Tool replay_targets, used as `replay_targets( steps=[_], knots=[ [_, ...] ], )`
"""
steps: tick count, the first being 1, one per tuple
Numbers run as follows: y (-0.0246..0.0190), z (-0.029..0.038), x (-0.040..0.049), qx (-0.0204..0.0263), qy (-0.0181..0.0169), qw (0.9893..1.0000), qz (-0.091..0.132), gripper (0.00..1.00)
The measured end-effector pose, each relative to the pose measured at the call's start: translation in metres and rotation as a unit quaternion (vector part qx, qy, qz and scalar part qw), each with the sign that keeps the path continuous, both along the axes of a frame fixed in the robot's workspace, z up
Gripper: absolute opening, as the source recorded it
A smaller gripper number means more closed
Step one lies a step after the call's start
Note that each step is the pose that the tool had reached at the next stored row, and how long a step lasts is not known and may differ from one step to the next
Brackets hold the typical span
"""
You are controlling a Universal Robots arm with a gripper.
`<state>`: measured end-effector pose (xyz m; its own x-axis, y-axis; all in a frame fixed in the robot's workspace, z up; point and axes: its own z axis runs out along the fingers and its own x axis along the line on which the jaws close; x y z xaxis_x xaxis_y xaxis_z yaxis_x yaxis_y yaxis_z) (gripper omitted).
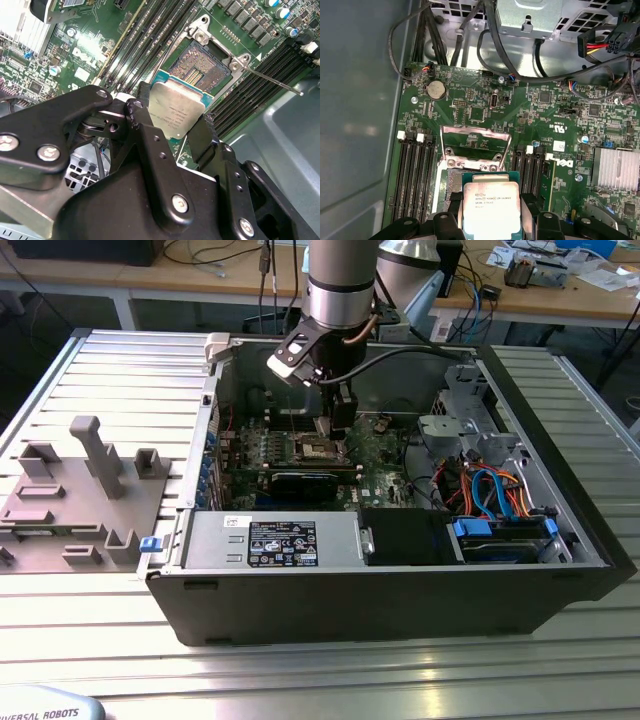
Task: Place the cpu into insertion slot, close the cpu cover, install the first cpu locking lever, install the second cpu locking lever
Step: 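Place the cpu into insertion slot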
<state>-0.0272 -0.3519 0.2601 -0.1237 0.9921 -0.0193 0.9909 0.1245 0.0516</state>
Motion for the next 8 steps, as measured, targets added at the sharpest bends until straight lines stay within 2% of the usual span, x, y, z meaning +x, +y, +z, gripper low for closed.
replay_targets(
  steps=[8],
  knots=[
    [0.0000,-0.0001,0.0000,0.0000,0.0000,1.0000,-0.003,0.55]
  ],
)
